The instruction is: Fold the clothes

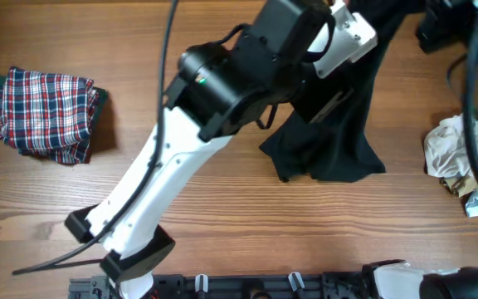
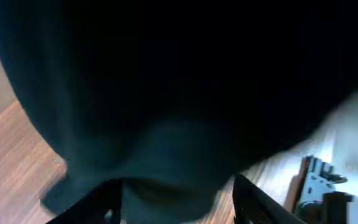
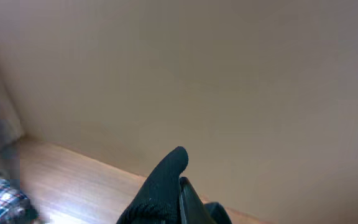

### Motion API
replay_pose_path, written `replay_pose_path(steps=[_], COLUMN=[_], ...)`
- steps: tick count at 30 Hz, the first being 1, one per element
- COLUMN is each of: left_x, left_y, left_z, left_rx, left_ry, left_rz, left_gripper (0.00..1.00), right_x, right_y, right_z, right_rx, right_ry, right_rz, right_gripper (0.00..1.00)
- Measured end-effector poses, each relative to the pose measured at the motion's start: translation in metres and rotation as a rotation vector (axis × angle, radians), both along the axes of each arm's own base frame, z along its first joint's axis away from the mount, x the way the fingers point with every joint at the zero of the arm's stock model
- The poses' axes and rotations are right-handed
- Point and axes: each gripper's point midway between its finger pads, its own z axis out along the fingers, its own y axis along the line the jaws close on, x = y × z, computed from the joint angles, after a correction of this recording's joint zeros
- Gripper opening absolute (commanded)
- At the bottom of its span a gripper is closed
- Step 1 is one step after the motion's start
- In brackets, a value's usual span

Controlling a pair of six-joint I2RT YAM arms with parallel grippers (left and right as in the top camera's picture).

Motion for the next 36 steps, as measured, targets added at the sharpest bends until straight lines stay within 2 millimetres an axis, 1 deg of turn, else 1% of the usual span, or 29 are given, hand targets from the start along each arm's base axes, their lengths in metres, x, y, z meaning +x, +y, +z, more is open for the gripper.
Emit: replay_pose_path(steps=[2,4,6,8,12,14,15,17,20,23,25,28,32,33,36], left_x=[0.005,0.008,0.010,0.010,0.019,0.032,0.034,0.037,0.032,0.026,0.025,0.022,0.010,0.005,-0.003], left_y=[-0.002,-0.003,-0.002,-0.002,0.005,0.016,0.019,0.021,0.016,0.012,0.011,0.009,-0.001,-0.005,-0.011], left_z=[-0.007,-0.012,-0.013,-0.013,-0.013,-0.013,-0.013,-0.013,-0.013,-0.013,-0.013,-0.013,-0.013,-0.013,-0.015], left_rx=[0.017,0.030,0.036,0.038,0.048,0.045,0.043,0.035,0.028,0.023,0.024,0.017,0.011,0.012,0.023], left_ry=[0.003,0.004,-0.001,-0.004,-0.014,-0.005,-0.003,0.008,0.017,0.022,0.027,0.037,0.045,0.044,0.039], left_rz=[0.008,0.016,0.020,0.023,0.059,0.112,0.122,0.128,0.112,0.096,0.091,0.080,0.043,0.029,0.015], left_gripper=[0.62,0.63,0.63,0.61,0.61,0.62,0.62,0.63,0.66,0.69,0.71,0.72,0.72,0.72,0.72], right_x=[-0.007,-0.009,-0.009,-0.009,-0.008,-0.006,-0.005,0.000,0.011,0.023,0.027,0.028,0.027,0.026,0.023], right_y=[-0.001,0.000,0.000,0.000,-0.003,-0.010,-0.012,-0.024,-0.040,-0.045,-0.047,-0.051,-0.065,-0.071,-0.080], right_z=[0.005,0.006,0.006,0.005,0.005,0.004,0.003,-0.001,-0.014,-0.024,-0.027,-0.026,-0.029,-0.031,-0.040], right_rx=[0.003,0.003,0.003,0.003,0.002,-0.002,-0.004,-0.011,-0.030,-0.028,-0.025,-0.012,0.015,0.033,0.067], right_ry=[-0.015,-0.018,-0.017,-0.017,-0.017,-0.014,-0.010,0.006,0.052,0.085,0.092,0.091,0.109,0.119,0.157], right_rz=[0.002,0.005,0.008,0.008,-0.007,-0.050,-0.068,-0.141,-0.239,-0.283,-0.298,-0.323,-0.412,-0.450,-0.510], right_gripper=[0.04,0.04,0.04,0.04,0.04,0.04,0.04,0.04,0.04,0.04,0.04,0.05,0.04,0.04,0.04])
